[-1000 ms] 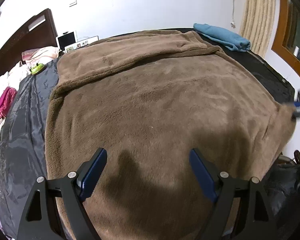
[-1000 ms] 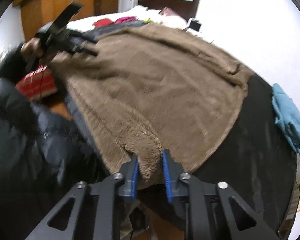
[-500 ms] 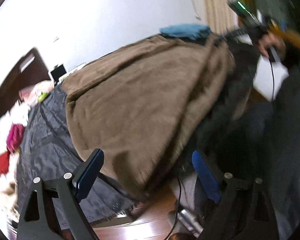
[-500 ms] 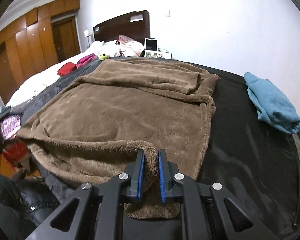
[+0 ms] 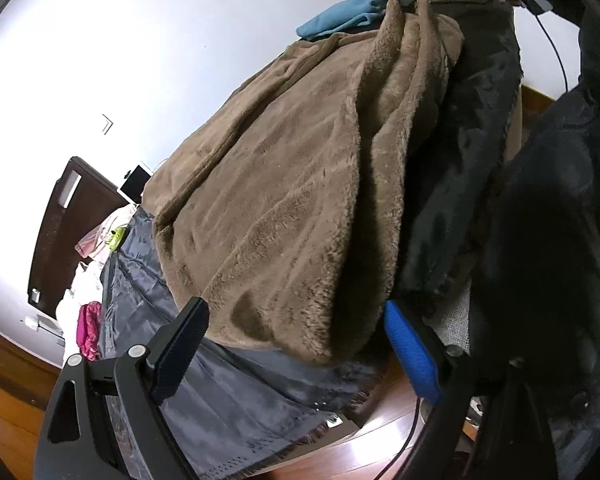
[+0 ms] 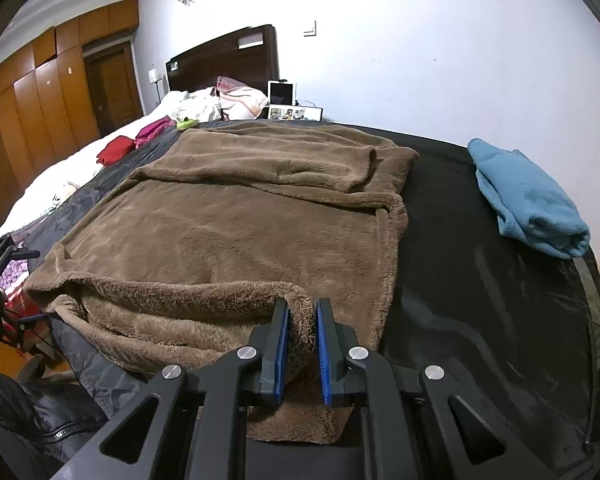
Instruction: Fold clothes
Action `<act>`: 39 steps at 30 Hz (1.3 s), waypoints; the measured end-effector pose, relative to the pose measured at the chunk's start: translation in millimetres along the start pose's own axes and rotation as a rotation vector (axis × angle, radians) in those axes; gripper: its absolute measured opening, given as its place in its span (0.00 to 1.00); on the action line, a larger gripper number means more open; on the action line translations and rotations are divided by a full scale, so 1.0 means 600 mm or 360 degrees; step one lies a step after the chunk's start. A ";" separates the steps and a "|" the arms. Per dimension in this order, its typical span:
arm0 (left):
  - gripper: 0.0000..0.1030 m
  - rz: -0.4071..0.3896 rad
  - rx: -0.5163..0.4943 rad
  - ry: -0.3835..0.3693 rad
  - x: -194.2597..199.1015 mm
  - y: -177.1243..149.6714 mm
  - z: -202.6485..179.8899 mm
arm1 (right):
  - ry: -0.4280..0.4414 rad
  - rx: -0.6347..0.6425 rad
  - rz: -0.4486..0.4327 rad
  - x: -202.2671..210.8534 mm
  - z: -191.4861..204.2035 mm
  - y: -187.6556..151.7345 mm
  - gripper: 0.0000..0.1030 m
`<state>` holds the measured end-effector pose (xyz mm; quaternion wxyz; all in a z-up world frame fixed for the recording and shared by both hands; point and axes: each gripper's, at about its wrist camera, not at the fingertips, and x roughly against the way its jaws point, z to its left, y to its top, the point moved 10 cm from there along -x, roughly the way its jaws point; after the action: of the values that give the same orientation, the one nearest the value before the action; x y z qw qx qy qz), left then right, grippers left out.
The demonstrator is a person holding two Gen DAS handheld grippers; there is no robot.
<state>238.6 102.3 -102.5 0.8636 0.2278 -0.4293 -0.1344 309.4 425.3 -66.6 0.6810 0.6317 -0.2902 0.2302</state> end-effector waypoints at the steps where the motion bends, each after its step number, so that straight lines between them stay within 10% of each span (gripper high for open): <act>1: 0.80 -0.0003 -0.0004 -0.0019 0.000 0.001 0.000 | -0.0001 0.0000 0.0000 -0.001 -0.001 0.001 0.14; 11: 0.26 0.0004 0.0059 -0.0188 -0.013 0.021 0.000 | -0.0065 0.0004 -0.0004 -0.009 -0.013 0.008 0.14; 19: 0.15 -0.0251 0.0562 0.0029 0.022 0.084 0.145 | -0.0149 0.0030 -0.0037 -0.016 -0.024 0.017 0.14; 30: 0.15 -0.0166 0.0856 0.0003 -0.067 0.099 0.215 | 0.0271 -0.0013 -0.0029 -0.018 -0.017 0.012 0.16; 33: 0.17 -0.0146 0.0893 -0.0044 -0.080 0.091 0.220 | 0.0376 -0.0002 0.0027 -0.022 -0.008 -0.006 0.48; 34: 0.17 -0.0140 0.0904 -0.0057 -0.083 0.089 0.221 | 0.0405 0.0003 0.0040 -0.024 -0.006 -0.012 0.73; 39: 0.18 -0.0090 0.0898 -0.0074 -0.100 0.079 0.221 | 0.0577 0.0054 0.0100 -0.033 0.019 -0.031 0.80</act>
<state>98.2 132.0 -49.0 0.7519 0.4679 -0.4629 -0.0388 306.6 413.1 -93.4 0.7040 0.5818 -0.1783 0.3662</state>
